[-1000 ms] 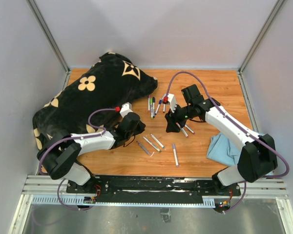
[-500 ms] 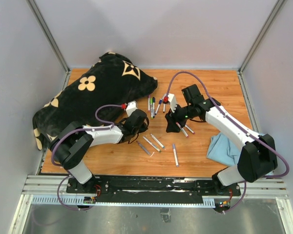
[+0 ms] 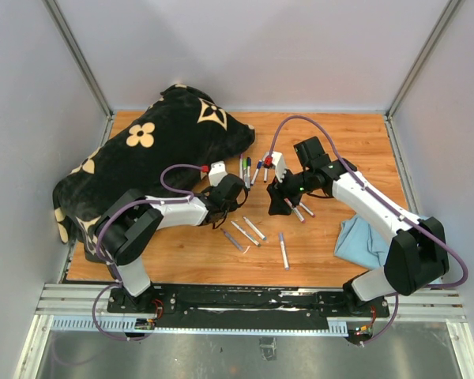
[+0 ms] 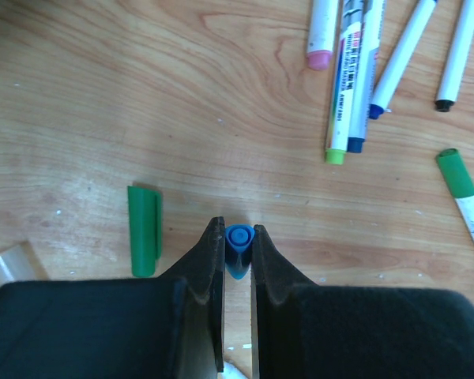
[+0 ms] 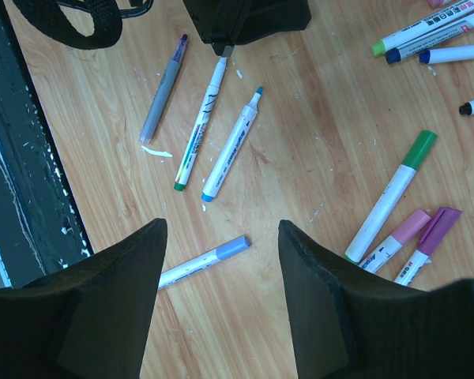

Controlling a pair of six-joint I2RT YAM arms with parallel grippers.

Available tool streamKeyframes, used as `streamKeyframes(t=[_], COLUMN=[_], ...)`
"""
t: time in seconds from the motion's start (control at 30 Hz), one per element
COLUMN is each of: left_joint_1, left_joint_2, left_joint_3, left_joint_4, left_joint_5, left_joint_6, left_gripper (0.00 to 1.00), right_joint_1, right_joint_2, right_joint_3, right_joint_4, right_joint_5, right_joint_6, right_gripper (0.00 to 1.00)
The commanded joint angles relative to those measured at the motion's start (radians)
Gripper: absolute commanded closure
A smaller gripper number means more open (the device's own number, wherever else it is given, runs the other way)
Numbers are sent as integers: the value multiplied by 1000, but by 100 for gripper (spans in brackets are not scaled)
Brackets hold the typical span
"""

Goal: Open the pen caps
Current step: Place the pen cap at the center of the board.

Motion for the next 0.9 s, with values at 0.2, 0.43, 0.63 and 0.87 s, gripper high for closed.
streamKeyframes(t=[0.2,0.43,0.63,0.87], left_joint_1=[-9,-9,-9,-9], left_joint_2=[30,12,-38,-148], left_joint_3=[26,16,7,-27], left_joint_4=[-74,-84,-85,-82], left_joint_5=[-103,-112,-92,-73], left_joint_6=[-10,-22,-17,-8], left_gripper=[85,75,66,60], right_joint_1=[-29,-35,-40,-46], right_joint_2=[-20,-23,-30,-46], right_joint_3=[6,4,4,0], right_joint_4=[-19,-20,-21,-21], right_joint_5=[-23,-25,-25,-33], right_joint_6=[-14,-14,-14,-17], right_gripper=[40,40,40,40])
